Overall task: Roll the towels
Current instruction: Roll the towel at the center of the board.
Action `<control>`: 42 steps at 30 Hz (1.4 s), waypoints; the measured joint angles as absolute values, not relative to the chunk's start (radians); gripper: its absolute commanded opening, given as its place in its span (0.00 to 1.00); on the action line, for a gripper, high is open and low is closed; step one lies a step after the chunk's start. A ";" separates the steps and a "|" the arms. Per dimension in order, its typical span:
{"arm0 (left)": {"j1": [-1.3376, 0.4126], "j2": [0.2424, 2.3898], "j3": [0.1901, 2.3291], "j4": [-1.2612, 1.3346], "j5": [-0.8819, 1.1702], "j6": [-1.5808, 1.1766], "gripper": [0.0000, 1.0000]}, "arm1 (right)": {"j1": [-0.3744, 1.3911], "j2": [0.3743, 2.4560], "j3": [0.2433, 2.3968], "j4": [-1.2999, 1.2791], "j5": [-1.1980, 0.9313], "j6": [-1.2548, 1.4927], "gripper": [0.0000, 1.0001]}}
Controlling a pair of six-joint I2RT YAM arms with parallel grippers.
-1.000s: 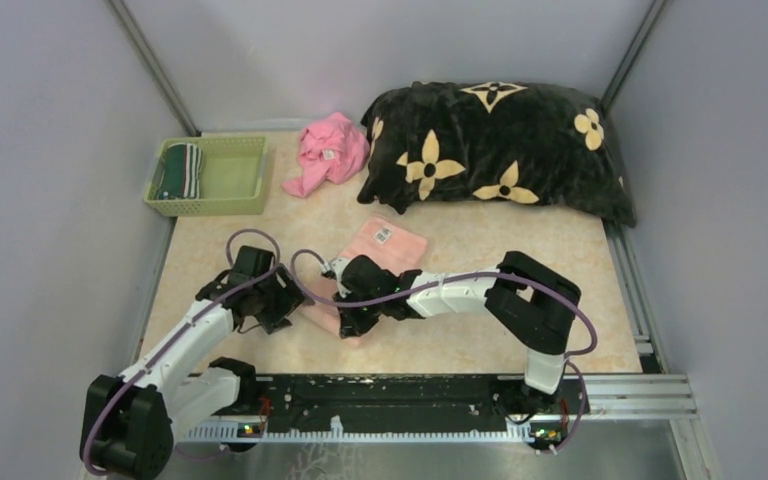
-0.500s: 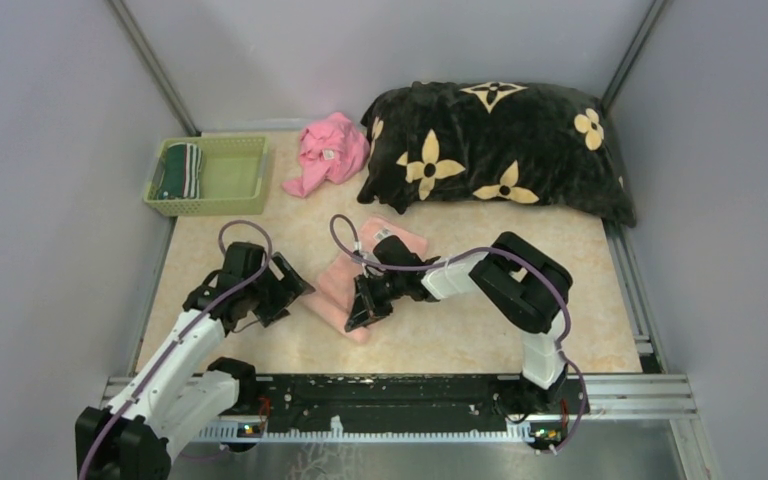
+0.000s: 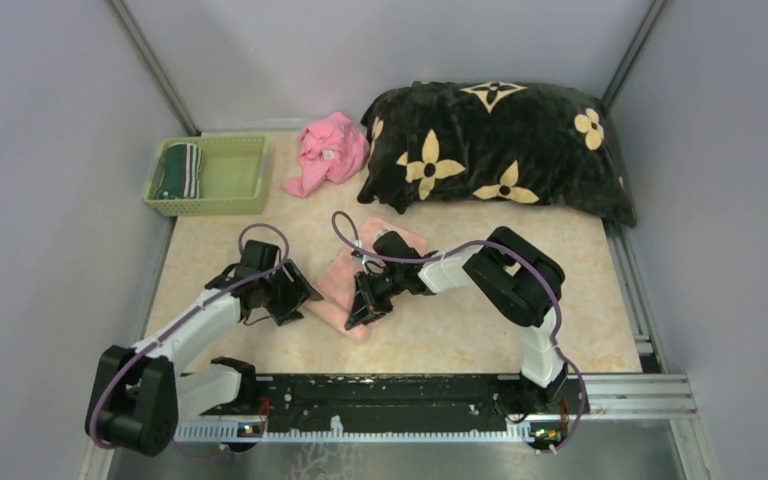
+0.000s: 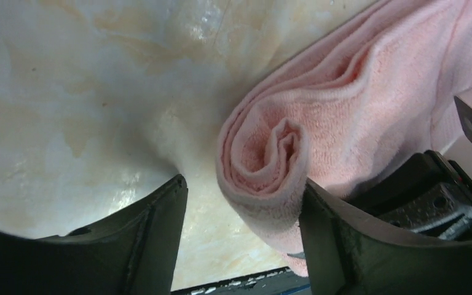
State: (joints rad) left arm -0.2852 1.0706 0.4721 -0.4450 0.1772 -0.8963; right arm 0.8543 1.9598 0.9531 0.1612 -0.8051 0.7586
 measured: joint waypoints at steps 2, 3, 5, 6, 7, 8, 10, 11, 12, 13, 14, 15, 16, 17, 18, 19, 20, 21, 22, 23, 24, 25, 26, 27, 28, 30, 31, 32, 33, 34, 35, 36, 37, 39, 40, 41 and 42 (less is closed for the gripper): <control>-0.285 1.114 0.473 -0.421 0.176 -0.892 0.60 | 0.854 1.960 0.958 0.147 -0.802 0.754 0.00; -0.285 1.135 0.476 -0.411 0.178 -0.892 0.58 | 0.854 1.960 0.960 0.142 -0.800 0.752 0.00; -0.285 1.160 0.483 -0.391 0.178 -0.889 0.52 | 0.854 1.960 0.965 0.131 -0.796 0.748 0.01; -0.286 1.174 0.488 -0.381 0.179 -0.885 0.49 | 0.854 1.960 0.966 0.130 -0.795 0.745 0.01; -0.286 1.186 0.492 -0.374 0.180 -0.883 0.45 | 0.854 1.960 0.967 0.125 -0.794 0.744 0.01; -0.286 1.200 0.496 -0.368 0.181 -0.879 0.40 | 0.854 1.960 0.971 0.121 -0.793 0.743 0.01; -0.286 1.230 0.513 -0.362 0.187 -0.871 0.35 | 0.854 1.960 0.974 0.116 -0.790 0.736 0.02; -0.286 1.251 0.528 -0.361 0.194 -0.863 0.35 | 0.854 1.960 0.977 0.110 -0.788 0.733 0.03; -0.286 1.257 0.532 -0.361 0.195 -0.861 0.35 | 0.854 1.960 0.978 0.109 -0.785 0.729 0.03; -0.286 1.271 0.543 -0.366 0.197 -0.855 0.36 | 0.854 1.960 0.979 0.107 -0.782 0.725 0.03; -0.286 1.282 0.551 -0.369 0.200 -0.850 0.38 | 0.854 1.960 0.979 0.104 -0.780 0.723 0.03; -0.286 1.293 0.561 -0.375 0.202 -0.844 0.41 | 0.854 1.960 0.982 0.101 -0.780 0.719 0.03; -0.286 1.303 0.569 -0.380 0.202 -0.837 0.45 | 0.854 1.960 0.983 0.100 -0.778 0.717 0.03; -0.286 1.309 0.576 -0.387 0.202 -0.831 0.50 | 0.854 1.960 0.983 0.099 -0.778 0.716 0.03; -0.286 1.314 0.579 -0.392 0.200 -0.827 0.56 | 0.854 1.960 0.983 0.099 -0.777 0.716 0.03; -0.286 1.314 0.580 -0.397 0.196 -0.823 0.61 | 0.854 1.960 0.983 0.100 -0.778 0.716 0.03; -0.285 1.311 0.582 -0.400 0.194 -0.821 0.65 | 0.854 1.960 0.983 0.100 -0.778 0.717 0.03; -0.285 1.304 0.585 -0.403 0.188 -0.818 0.70 | 0.854 1.960 0.982 0.101 -0.779 0.718 0.02; -0.283 1.295 0.586 -0.406 0.180 -0.814 0.73 | 0.854 1.960 0.982 0.103 -0.781 0.719 0.02; -0.276 1.280 0.585 -0.413 0.171 -0.810 0.74 | 0.854 1.961 0.982 0.105 -0.782 0.721 0.02; -0.265 1.263 0.582 -0.422 0.163 -0.806 0.75 | 0.854 1.963 0.981 0.108 -0.785 0.725 0.02; -0.247 1.238 0.572 -0.431 0.159 -0.803 0.76 | 0.852 1.966 0.981 0.112 -0.788 0.729 0.02; -0.230 1.216 0.564 -0.441 0.157 -0.801 0.78 | 0.850 1.968 0.978 0.118 -0.792 0.734 0.02; -0.212 1.189 0.555 -0.454 0.159 -0.798 0.80 | 0.848 1.970 0.975 0.125 -0.797 0.738 0.02; -0.197 1.162 0.546 -0.466 0.161 -0.794 0.81 | 0.846 1.973 0.975 0.130 -0.804 0.743 0.02; -0.176 1.105 0.533 -0.491 0.168 -0.789 0.84 | 0.841 1.980 0.974 0.138 -0.818 0.752 0.02; -0.172 1.082 0.529 -0.500 0.173 -0.788 0.84 | 0.837 1.985 0.974 0.143 -0.825 0.756 0.02; -0.167 1.053 0.522 -0.506 0.182 -0.787 0.85 | 0.835 1.988 0.973 0.147 -0.832 0.761 0.02; -0.164 1.029 0.516 -0.511 0.190 -0.787 0.87 | 0.833 1.991 0.973 0.151 -0.837 0.764 0.02; -0.161 1.005 0.508 -0.515 0.199 -0.786 0.88 | 0.831 1.994 0.973 0.154 -0.842 0.767 0.02; -0.159 0.982 0.500 -0.519 0.208 -0.786 0.89 | 0.829 1.997 0.973 0.159 -0.848 0.770 0.02; -0.155 0.963 0.495 -0.522 0.215 -0.785 0.89 | 0.828 2.003 0.973 0.165 -0.856 0.773 0.02; -0.151 0.944 0.488 -0.525 0.223 -0.785 0.88 | 0.826 2.007 0.973 0.169 -0.862 0.777 0.02; -0.144 0.915 0.476 -0.525 0.239 -0.784 0.87 | 0.822 2.015 0.973 0.177 -0.874 0.784 0.02; -0.143 0.908 0.470 -0.525 0.248 -0.784 0.85 | 0.819 2.021 0.973 0.184 -0.884 0.790 0.02; -0.143 0.906 0.465 -0.521 0.257 -0.784 0.83 | 0.817 2.024 0.973 0.189 -0.891 0.792 0.02; -0.143 0.908 0.459 -0.514 0.269 -0.785 0.79 | 0.816 2.028 0.973 0.194 -0.897 0.797 0.02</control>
